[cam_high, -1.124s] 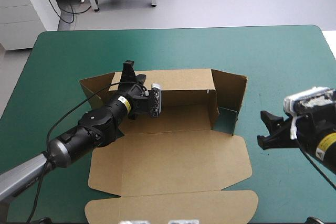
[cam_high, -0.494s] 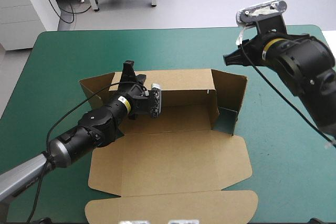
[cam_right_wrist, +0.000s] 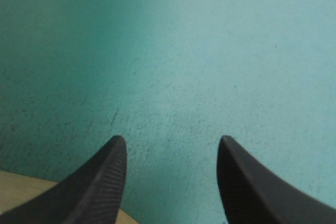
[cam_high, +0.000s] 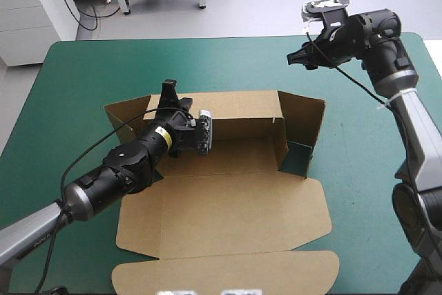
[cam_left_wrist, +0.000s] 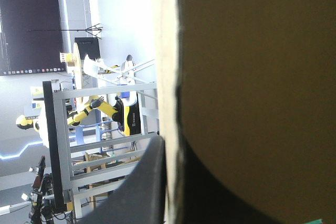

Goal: Fold the box

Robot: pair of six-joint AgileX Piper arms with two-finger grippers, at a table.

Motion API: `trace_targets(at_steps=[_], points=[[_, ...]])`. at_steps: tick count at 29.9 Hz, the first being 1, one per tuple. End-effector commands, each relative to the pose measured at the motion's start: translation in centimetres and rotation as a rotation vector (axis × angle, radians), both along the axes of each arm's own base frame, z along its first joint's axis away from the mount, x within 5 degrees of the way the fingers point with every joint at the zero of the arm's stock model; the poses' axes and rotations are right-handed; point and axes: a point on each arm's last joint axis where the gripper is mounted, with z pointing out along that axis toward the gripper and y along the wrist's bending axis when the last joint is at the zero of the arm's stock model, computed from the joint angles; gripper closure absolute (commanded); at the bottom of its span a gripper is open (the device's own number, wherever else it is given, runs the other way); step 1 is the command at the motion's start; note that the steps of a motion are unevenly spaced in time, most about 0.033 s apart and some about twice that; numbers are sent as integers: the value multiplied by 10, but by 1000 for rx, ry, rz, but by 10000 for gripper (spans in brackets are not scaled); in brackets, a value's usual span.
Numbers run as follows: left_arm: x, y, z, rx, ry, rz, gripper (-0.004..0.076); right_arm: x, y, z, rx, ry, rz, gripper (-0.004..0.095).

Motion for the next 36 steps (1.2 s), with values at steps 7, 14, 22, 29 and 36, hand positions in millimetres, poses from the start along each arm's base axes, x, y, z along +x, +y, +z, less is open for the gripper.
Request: trace_targets(at_steps=[7, 14, 22, 29, 36], points=[[-7, -7, 15, -74, -29, -83, 731, 19, 10, -13, 25, -6, 101, 427], [-7, -7, 15, -74, -29, -84, 731, 14, 11, -23, 2, 92, 136, 427], [-7, -7, 15, -83, -25, -77, 731, 4, 14, -33, 55, 152, 159, 427], [-6, -7, 15, -90, -20, -69, 731, -22, 8, -34, 38, 185, 162, 427], [-6, -7, 15, -90, -20, -69, 731, -52, 5, -43, 45, 232, 213, 427]])
